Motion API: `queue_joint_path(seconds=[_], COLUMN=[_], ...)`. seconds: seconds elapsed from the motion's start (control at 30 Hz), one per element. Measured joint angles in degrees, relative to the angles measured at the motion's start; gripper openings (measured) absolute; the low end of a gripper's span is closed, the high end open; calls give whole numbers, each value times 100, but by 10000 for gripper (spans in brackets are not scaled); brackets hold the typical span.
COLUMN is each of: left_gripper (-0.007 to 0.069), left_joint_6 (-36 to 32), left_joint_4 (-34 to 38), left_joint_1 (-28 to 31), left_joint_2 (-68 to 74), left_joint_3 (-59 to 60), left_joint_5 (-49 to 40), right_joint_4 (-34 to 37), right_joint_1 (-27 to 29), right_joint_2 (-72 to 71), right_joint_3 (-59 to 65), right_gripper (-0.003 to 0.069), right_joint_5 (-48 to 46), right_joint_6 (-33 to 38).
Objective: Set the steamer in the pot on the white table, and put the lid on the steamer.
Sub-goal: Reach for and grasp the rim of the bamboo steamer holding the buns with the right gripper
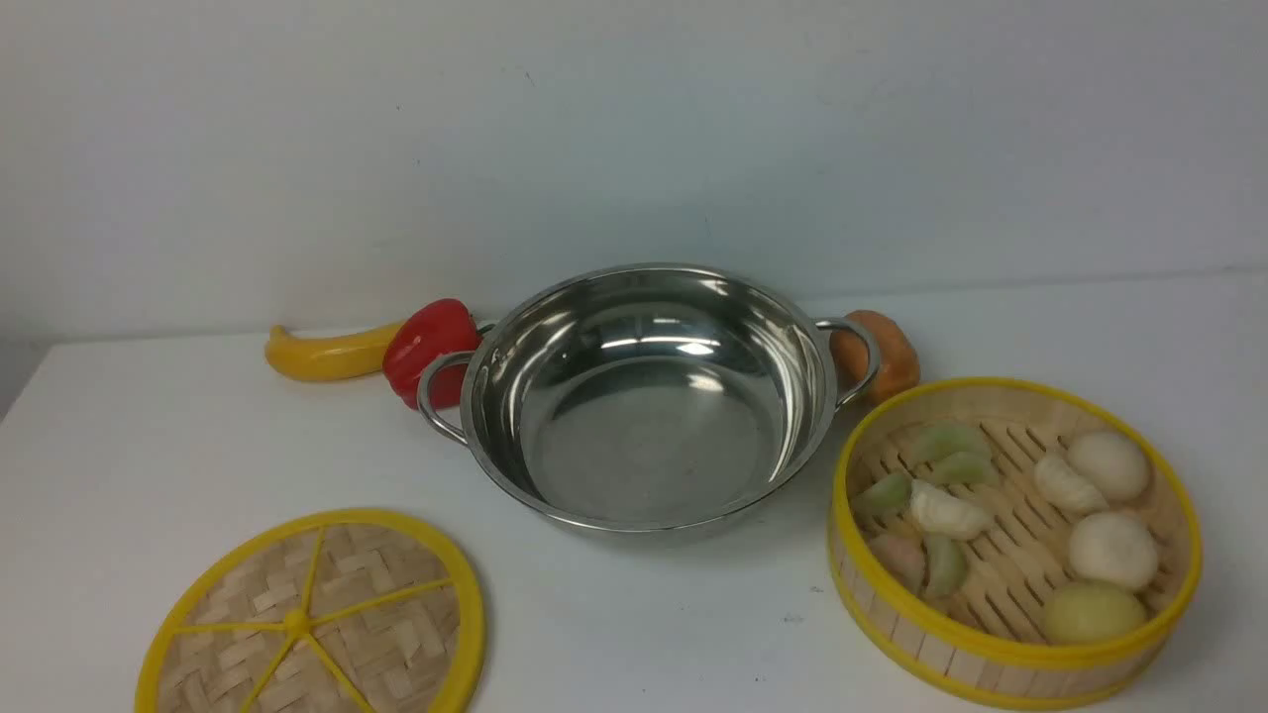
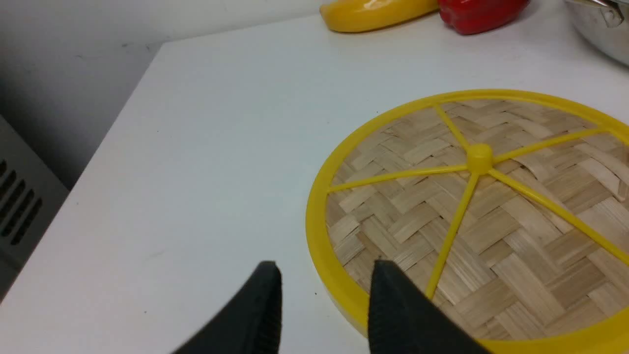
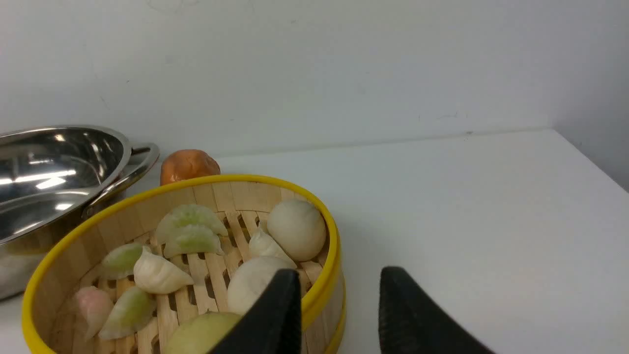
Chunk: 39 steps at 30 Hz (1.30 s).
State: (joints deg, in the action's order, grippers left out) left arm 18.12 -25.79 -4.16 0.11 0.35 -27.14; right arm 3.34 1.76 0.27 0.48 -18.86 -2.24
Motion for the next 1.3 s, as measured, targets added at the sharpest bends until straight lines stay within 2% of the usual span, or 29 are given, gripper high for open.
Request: queue_joint_path(seconds=[1.0, 1.1, 1.17, 1.2, 1.23, 1.3], left_gripper=[241, 241, 241, 241, 241, 241], left_joint_6=[33, 279, 583, 583, 793, 981], left_joint_4=[-55, 357, 1045, 1045, 1562, 2125], left_joint_1=[0, 0, 0, 0, 0, 0], left_joint_2=[0, 0, 0, 0, 0, 0], left_joint_3=[0, 0, 0, 0, 0, 0], left_joint_5=[51, 450, 926, 926, 1266, 1602], right_joint_4=[-61, 782, 1663, 1744, 2300, 2920], right_joint_1=[0, 0, 0, 0, 0, 0], right_joint_2=[0, -1, -6, -6, -17, -27], right_joint_3=[0, 0, 0, 0, 0, 0], right_gripper=[242, 242, 242, 242, 242, 242], right_joint_5=[30, 294, 461, 475, 547, 617], right_joint_6=[-59, -468, -1007, -1051, -1352, -1618])
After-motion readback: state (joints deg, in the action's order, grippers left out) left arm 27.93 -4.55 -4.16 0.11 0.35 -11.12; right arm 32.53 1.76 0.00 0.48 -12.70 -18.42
